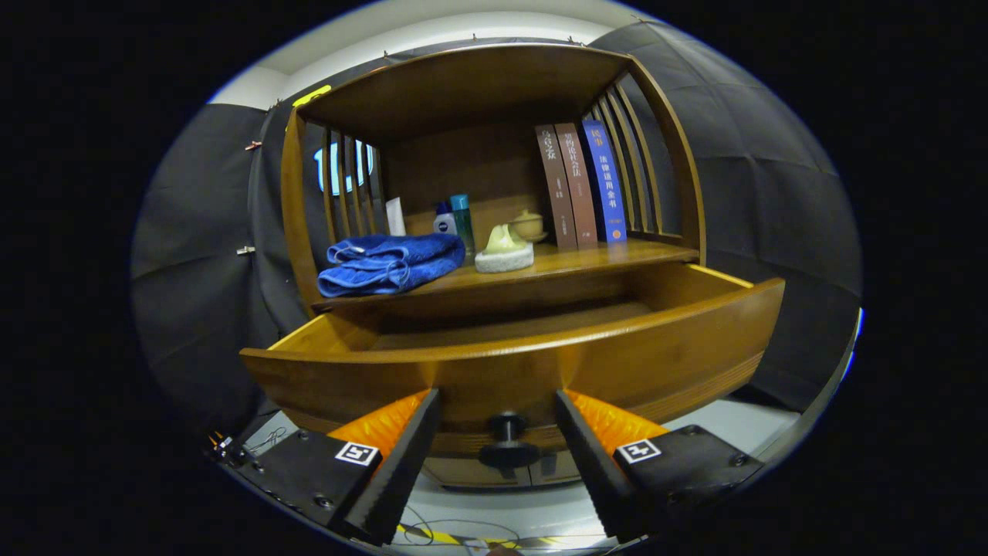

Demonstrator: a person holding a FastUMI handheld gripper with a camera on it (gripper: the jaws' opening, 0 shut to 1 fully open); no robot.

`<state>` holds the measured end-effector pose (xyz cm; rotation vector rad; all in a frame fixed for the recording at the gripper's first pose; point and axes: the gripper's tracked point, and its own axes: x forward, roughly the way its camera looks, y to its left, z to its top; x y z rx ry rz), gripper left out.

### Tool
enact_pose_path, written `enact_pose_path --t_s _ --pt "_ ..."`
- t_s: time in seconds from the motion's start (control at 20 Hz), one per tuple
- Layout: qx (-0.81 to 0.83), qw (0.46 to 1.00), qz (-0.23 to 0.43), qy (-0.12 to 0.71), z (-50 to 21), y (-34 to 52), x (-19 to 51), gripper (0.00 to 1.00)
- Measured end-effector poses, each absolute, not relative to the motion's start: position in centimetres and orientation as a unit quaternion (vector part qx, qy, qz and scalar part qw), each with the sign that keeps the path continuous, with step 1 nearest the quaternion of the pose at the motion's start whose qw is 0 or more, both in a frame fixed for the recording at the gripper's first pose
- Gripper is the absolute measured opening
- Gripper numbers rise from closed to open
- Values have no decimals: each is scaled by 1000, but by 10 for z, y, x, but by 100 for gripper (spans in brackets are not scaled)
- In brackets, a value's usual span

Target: Pull open the drawer, take out the items inside it, and place them on the countertop above the cabinet.

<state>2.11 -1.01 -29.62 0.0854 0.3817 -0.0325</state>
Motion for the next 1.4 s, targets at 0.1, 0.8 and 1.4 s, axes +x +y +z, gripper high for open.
enact_pose_path --t_s 0.1,0.8,1.4 --pt "41 981 -16 188 -301 -12 43 96" --pt "22 983 -17 180 -314 -14 130 97" --pt "42 981 9 187 -316 -6 128 99"
